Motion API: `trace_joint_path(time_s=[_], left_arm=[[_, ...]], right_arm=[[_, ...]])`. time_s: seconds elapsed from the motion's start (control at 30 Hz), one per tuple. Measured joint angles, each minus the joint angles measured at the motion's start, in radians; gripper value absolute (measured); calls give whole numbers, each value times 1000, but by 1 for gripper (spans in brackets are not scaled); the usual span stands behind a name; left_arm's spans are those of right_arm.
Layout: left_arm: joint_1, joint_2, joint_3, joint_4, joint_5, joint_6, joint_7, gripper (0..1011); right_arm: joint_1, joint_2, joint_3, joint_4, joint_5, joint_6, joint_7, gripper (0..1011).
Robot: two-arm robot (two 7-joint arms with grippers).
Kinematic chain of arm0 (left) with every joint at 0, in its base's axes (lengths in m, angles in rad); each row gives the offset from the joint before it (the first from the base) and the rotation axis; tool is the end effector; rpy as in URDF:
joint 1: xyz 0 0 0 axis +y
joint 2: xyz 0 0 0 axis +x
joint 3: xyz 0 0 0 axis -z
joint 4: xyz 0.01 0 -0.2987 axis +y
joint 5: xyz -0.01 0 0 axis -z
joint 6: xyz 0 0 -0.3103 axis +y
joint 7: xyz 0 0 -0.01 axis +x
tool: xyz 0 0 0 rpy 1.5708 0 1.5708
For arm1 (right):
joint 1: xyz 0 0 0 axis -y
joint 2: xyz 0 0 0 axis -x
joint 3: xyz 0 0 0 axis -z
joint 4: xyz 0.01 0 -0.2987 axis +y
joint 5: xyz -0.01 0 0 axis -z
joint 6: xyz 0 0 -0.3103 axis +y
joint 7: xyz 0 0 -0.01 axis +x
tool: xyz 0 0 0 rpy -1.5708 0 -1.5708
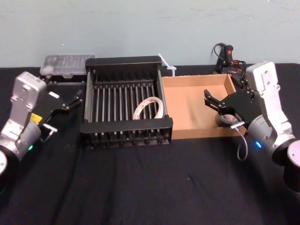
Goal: Pick up the white tape and place it into the black box , Pick up the silver tape and place it into the brown box.
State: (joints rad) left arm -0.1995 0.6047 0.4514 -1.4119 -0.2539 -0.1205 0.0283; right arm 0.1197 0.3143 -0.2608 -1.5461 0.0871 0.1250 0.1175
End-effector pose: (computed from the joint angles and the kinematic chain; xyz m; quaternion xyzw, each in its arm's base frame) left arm 0.3609 0.0872 -0.3096 0.1415 -0.1324 0.5799 0.7913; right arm 0.3556 -0.0173 -0.2882 -0.1229 -0.0550 -0.5719 0.8092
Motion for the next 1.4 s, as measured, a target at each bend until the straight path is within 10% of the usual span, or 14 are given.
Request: trace_joint_path(time_s=[1.4], left_arm=[[0, 0, 0, 0, 0, 0, 0, 1001]], right_arm=[[-3, -5, 7, 4, -4, 0, -3, 1002]])
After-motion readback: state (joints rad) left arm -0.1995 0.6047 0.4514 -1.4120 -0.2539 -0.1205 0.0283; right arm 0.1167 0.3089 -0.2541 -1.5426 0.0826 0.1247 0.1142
